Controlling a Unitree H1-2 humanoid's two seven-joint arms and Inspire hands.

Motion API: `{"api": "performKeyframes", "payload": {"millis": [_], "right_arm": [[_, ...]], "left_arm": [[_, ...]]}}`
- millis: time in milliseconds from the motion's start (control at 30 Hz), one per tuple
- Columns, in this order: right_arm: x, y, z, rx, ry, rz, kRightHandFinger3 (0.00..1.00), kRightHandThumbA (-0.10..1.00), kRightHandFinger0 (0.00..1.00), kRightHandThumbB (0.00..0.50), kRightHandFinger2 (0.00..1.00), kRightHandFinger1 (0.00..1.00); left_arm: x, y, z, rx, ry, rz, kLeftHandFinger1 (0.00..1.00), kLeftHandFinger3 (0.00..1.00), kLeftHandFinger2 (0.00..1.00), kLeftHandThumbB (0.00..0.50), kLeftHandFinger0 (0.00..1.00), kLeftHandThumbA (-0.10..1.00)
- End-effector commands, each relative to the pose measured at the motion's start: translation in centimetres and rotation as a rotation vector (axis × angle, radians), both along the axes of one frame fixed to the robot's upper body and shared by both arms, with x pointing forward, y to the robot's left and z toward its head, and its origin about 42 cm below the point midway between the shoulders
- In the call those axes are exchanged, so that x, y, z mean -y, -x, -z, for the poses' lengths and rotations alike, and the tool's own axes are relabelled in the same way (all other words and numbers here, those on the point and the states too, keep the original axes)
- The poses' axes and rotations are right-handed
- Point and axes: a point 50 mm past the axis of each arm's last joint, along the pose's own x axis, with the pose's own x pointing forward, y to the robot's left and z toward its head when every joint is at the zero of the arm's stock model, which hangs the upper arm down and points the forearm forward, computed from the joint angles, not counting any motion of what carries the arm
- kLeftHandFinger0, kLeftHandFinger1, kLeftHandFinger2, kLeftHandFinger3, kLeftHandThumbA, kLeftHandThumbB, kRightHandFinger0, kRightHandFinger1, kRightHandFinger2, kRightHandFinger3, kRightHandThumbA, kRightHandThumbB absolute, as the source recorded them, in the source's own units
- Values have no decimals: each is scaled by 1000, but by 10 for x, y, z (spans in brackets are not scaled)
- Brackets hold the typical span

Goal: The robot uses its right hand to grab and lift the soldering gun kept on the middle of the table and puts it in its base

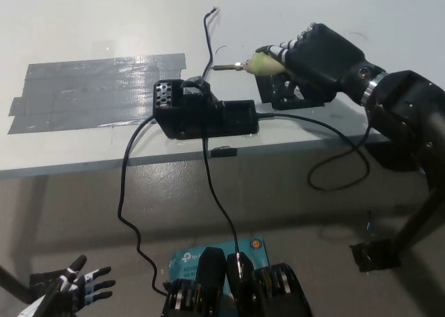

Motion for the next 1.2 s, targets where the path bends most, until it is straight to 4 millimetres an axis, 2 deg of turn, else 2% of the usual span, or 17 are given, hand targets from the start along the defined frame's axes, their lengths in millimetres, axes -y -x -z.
{"api": "performKeyframes", "payload": {"millis": [0, 100, 167, 200, 233, 300, 333, 367, 433, 467, 533, 667, 767, 933, 1033, 1100, 1167], "right_arm": [[-13, -4, -49, 127, -16, -66, 418, -86, 0, 155, 426, 1], [-15, -3, -52, 125, -15, -62, 503, -100, 0, 198, 330, 0], [-13, -5, -53, 126, -22, -73, 399, -100, 0, 197, 337, 0], [-13, -5, -52, 124, -15, -69, 417, -68, 0, 152, 333, 0], [-12, -4, -52, 117, -19, -67, 410, -62, 0, 154, 327, 0], [-10, -3, -50, 114, -7, -74, 278, -69, 0, 116, 372, 5], [-9, -3, -49, 110, -7, -74, 295, -88, 0, 129, 376, 2], [-9, -2, -47, 110, -8, -82, 373, -91, 0, 181, 371, 0], [-8, -2, -45, 112, -13, -89, 353, -89, 0, 183, 359, 0], [-8, -1, -44, 109, 2, -90, 411, -87, 0, 184, 354, 0], [-7, 1, -40, 131, 19, -119, 332, -82, 0, 212, 398, 0], [-11, 2, -38, 145, 58, -114, 359, -75, 0, 206, 284, 1], [-12, 3, -37, 133, 53, -106, 340, -86, 0, 208, 299, 0], [-13, 1, -28, 124, 60, -108, 386, -99, 0, 192, 326, 0], [-11, 0, -21, 105, 72, -83, 368, -66, 0, 146, 287, 0], [-9, 0, -16, 73, 75, -60, 324, -44, 0, 79, 340, 0], [-7, -2, -11, 56, 78, -30, 312, -32, 0, 75, 349, 0]], "left_arm": [[-2, -2, -10, 20, -13, 44, 1000, 1000, 1000, 181, 1000, 1000], [-3, -2, -9, 17, -15, 39, 1000, 1000, 1000, 184, 1000, 1000], [-2, -4, -11, 16, -7, 29, 1000, 1000, 1000, 159, 1000, 1000], [-3, -4, -10, 17, -3, 34, 1000, 1000, 1000, 155, 1000, 1000], [-2, -5, -11, 16, -8, 37, 1000, 1000, 1000, 160, 1000, 1000], [-2, -5, -11, 15, -9, 38, 1000, 1000, 1000, 177, 1000, 1000], [-2, -6, -11, 14, -11, 38, 1000, 1000, 1000, 175, 1000, 1000], [-2, -6, -11, 18, -16, 44, 1000, 1000, 1000, 186, 1000, 1000], [-2, -6, -10, 18, -13, 44, 1000, 1000, 1000, 188, 1000, 1000], [-2, -6, -10, 11, 4, 29, 1000, 1000, 1000, 194, 1000, 1000], [-1, -6, -11, 13, 4, 35, 1000, 1000, 1000, 170, 1000, 1000], [-1, -8, -11, 12, -3, 39, 1000, 1000, 1000, 167, 1000, 1000], [1, -8, -12, 15, -5, 40, 1000, 1000, 1000, 157, 1000, 1000], [2, -9, -12, 19, 0, 47, 1000, 1000, 1000, 158, 1000, 1000], [3, -10, -12, 21, 7, 51, 1000, 1000, 1000, 142, 1000, 1000], [4, -10, -11, 24, -15, 64, 1000, 1000, 1000, 163, 1000, 1000], [6, -11, -12, 28, -16, 79, 1000, 1000, 1000, 171, 1000, 1000]]}}
